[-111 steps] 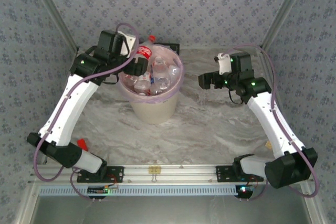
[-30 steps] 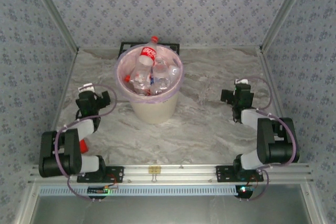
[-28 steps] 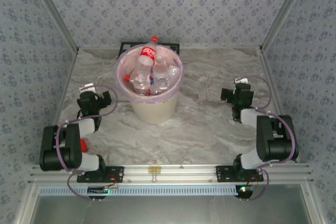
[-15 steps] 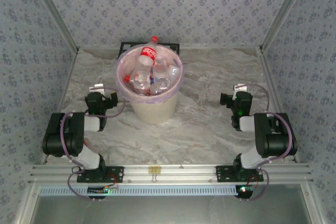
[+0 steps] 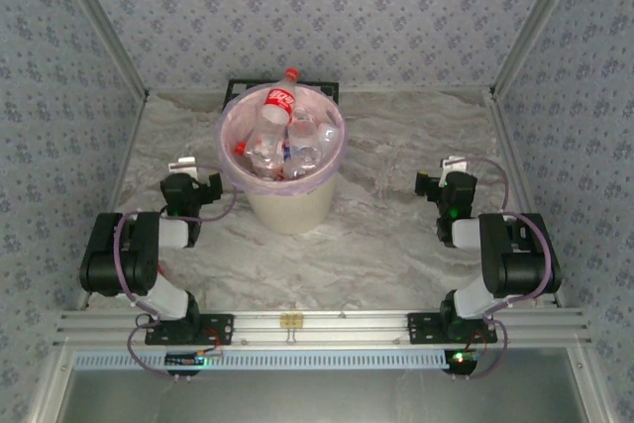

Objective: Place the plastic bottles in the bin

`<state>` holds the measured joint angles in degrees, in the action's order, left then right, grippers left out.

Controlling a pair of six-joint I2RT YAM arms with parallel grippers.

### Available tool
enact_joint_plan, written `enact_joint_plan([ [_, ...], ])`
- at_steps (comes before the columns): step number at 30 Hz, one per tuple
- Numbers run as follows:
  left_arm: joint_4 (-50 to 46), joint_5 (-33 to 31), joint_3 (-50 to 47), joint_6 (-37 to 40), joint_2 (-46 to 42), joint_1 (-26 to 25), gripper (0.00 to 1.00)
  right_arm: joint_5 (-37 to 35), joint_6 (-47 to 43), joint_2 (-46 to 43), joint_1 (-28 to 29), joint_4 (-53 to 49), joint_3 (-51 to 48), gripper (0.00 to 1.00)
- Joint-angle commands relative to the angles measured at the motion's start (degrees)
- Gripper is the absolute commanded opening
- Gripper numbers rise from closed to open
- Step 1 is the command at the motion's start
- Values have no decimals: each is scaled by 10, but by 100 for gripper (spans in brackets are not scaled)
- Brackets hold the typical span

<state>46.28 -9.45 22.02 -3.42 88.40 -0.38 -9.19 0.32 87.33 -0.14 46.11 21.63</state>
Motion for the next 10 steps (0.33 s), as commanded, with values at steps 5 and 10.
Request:
enact_joint_plan([
  [5, 14, -1, 12, 8, -4, 1, 100, 6, -7, 0, -5, 7, 8, 100],
  [10, 14, -1, 11, 8, -5, 1, 100, 6, -8, -1, -4, 12, 4, 100],
])
